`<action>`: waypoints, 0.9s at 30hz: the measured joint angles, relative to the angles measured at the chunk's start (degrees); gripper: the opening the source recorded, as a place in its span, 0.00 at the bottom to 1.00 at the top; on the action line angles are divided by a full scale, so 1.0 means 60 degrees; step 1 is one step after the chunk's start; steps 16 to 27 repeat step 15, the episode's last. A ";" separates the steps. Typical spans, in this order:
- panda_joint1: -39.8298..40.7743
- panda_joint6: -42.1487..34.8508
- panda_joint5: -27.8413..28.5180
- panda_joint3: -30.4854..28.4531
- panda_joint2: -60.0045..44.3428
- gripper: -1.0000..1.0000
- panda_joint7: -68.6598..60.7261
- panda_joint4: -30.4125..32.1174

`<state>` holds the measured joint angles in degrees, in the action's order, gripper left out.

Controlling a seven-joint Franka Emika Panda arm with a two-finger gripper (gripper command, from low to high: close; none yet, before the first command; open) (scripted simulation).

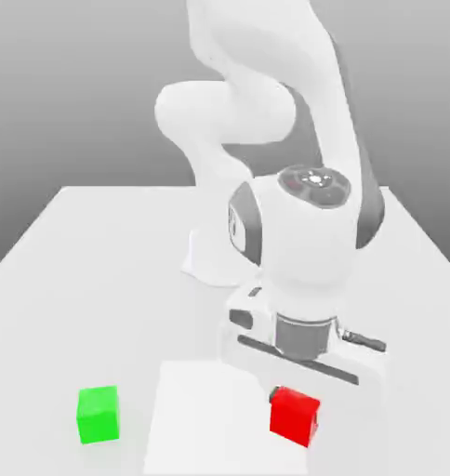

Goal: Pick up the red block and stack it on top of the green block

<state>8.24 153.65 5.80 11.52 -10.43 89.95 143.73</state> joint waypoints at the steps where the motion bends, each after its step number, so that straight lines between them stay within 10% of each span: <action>1: 0.0254 -0.0087 -0.0118 -0.0231 0.0163 0.00 0.0014 0.0075; 11: 0.2391 0.0779 -0.0927 -0.1873 -0.0205 0.00 0.0178 0.0478; 12: 0.2396 0.0983 -0.0930 -0.1875 -0.0416 1.00 0.0180 0.0470; 27: 0.2396 0.0983 -0.0930 -0.1875 -0.0416 1.00 0.0180 0.0470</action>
